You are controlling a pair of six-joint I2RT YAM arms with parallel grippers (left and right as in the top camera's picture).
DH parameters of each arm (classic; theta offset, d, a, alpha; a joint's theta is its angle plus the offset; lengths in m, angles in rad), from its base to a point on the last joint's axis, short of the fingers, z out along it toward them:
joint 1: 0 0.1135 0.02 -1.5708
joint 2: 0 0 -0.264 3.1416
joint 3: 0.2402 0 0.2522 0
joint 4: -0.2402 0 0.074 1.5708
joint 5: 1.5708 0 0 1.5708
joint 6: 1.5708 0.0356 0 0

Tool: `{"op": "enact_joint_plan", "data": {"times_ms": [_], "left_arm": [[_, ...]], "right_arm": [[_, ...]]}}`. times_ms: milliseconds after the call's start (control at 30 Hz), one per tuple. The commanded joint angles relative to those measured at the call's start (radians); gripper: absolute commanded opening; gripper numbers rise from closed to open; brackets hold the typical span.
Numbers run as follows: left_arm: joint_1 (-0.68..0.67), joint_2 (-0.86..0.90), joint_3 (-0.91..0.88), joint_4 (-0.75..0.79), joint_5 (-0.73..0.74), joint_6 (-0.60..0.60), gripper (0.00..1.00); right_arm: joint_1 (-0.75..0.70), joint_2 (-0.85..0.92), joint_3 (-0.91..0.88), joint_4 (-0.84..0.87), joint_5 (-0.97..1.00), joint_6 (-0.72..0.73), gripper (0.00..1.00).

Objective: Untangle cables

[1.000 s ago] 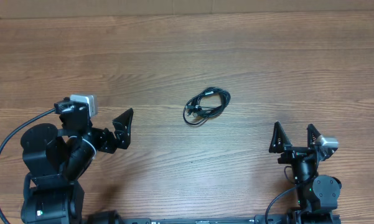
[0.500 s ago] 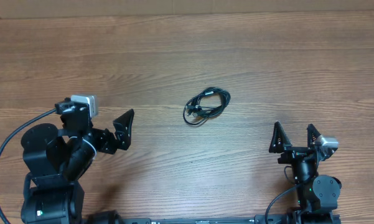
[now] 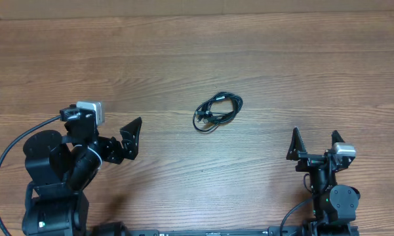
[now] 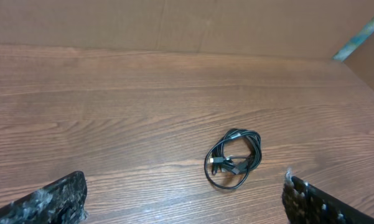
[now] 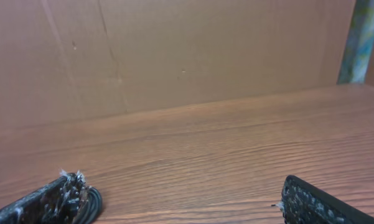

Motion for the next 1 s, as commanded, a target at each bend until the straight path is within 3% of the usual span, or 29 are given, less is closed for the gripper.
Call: {"op": "enact_joint_plan", "data": {"times_ms": [0, 433, 633, 967], "left_arm": [[0.0, 0.002, 0.028, 0.0, 0.015, 0.016, 1.0], [0.0, 0.002, 0.028, 0.001, 0.014, 0.031, 1.0], [0.0, 0.002, 0.028, 0.006, 0.014, 0.031, 1.0], [0.0, 0.002, 0.028, 0.027, 0.015, 0.03, 1.0]], "right_arm": [[-0.003, -0.012, -0.01, 0.007, 0.025, -0.044, 1.0], [-0.002, -0.012, -0.01, 0.021, -0.327, 0.022, 1.0], [-0.003, 0.006, 0.015, 0.009, -0.34, 0.211, 1.0], [-0.003, 0.275, 0.27, -0.093, -0.379, 0.195, 1.0]]}}
